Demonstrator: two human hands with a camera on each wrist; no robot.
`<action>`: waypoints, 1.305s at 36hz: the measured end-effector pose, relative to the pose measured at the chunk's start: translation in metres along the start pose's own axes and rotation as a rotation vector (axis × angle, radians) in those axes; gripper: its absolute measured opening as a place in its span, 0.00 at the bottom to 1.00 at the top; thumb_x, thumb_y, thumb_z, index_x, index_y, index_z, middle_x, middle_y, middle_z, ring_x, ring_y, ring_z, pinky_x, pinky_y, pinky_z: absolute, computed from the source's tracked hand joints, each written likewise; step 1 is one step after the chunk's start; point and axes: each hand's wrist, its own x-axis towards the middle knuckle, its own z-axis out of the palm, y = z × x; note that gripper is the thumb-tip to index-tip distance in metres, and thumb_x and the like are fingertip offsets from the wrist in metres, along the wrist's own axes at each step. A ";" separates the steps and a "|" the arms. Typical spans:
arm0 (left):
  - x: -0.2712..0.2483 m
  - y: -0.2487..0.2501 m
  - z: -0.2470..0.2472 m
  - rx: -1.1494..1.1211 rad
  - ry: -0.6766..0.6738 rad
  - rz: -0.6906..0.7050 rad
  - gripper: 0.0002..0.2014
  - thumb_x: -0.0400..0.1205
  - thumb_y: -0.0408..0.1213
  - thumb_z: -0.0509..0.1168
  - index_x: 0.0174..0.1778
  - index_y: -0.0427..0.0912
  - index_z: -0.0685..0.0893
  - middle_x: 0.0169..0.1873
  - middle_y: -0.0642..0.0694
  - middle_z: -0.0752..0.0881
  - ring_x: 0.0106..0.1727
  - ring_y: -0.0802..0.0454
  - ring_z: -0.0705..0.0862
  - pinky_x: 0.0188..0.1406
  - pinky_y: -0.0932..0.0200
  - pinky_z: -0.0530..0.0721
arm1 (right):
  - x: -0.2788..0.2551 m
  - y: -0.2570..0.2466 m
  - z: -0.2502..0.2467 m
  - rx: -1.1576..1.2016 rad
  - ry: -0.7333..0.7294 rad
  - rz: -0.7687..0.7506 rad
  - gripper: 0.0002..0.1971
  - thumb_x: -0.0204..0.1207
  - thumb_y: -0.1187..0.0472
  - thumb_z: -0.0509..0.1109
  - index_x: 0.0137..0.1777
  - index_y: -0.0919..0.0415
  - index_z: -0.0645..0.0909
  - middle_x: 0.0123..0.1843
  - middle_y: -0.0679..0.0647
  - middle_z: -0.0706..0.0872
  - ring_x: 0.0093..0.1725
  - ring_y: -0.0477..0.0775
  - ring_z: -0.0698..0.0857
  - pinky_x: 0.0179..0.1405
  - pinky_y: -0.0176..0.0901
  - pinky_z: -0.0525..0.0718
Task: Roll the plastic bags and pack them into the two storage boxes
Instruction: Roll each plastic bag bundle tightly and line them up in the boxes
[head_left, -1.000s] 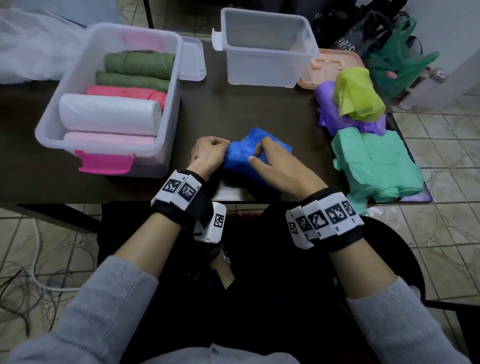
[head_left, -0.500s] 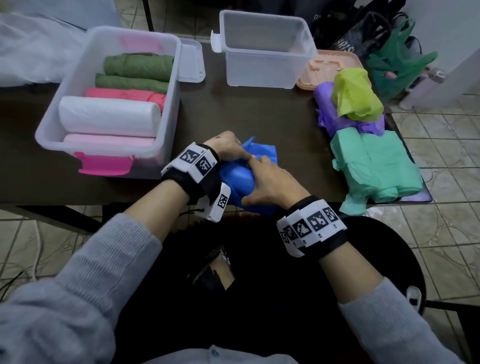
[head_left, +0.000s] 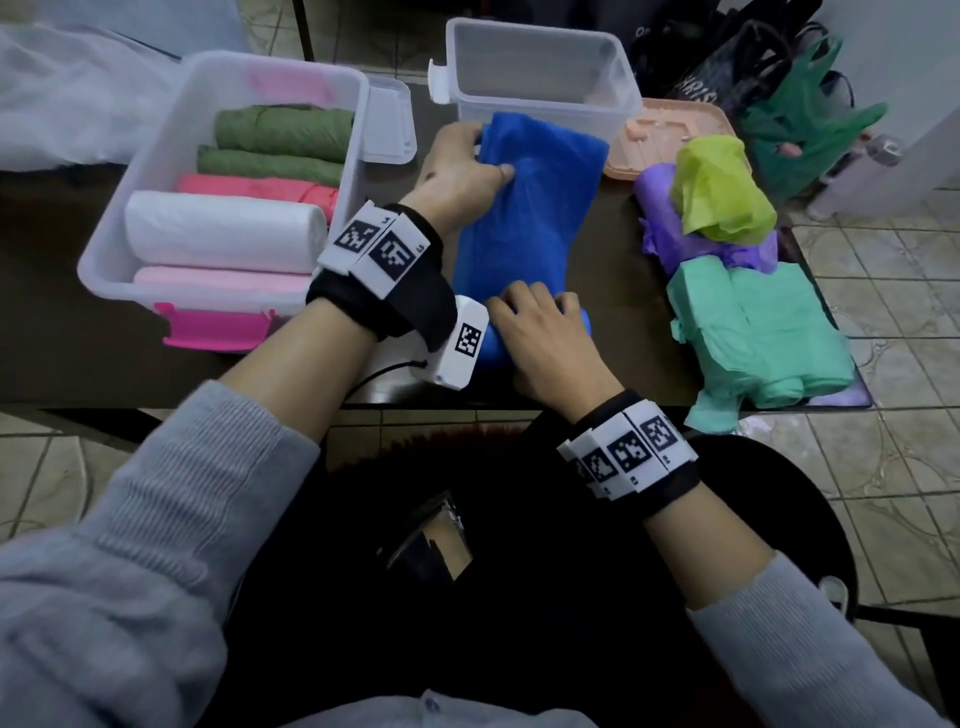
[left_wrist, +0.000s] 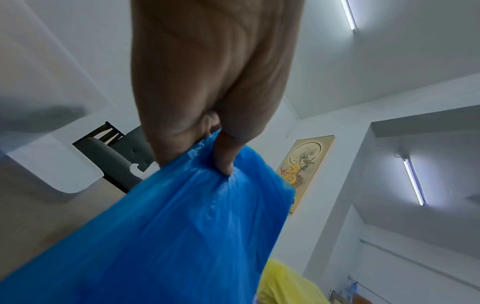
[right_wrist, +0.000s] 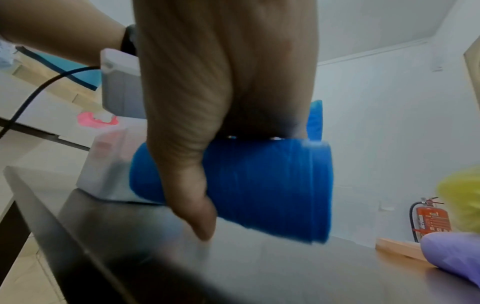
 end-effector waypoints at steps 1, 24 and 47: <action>0.001 -0.002 0.001 0.004 -0.003 -0.008 0.13 0.81 0.28 0.64 0.61 0.36 0.81 0.56 0.42 0.85 0.56 0.48 0.85 0.59 0.53 0.84 | 0.000 0.001 -0.001 0.009 -0.035 -0.010 0.26 0.70 0.69 0.66 0.69 0.59 0.69 0.62 0.57 0.74 0.61 0.61 0.73 0.57 0.54 0.65; 0.000 -0.062 0.024 1.051 -0.609 -0.007 0.32 0.82 0.56 0.59 0.82 0.54 0.58 0.83 0.40 0.50 0.83 0.43 0.50 0.80 0.39 0.54 | 0.005 0.009 -0.007 0.187 -0.268 -0.084 0.26 0.65 0.53 0.72 0.65 0.45 0.76 0.57 0.51 0.80 0.61 0.57 0.78 0.47 0.49 0.66; -0.003 -0.075 0.020 1.085 -0.655 -0.048 0.39 0.80 0.63 0.57 0.82 0.61 0.42 0.82 0.45 0.33 0.83 0.48 0.35 0.81 0.43 0.44 | 0.002 0.006 -0.005 0.304 -0.331 -0.022 0.28 0.61 0.51 0.78 0.59 0.58 0.72 0.47 0.51 0.77 0.44 0.55 0.76 0.39 0.44 0.67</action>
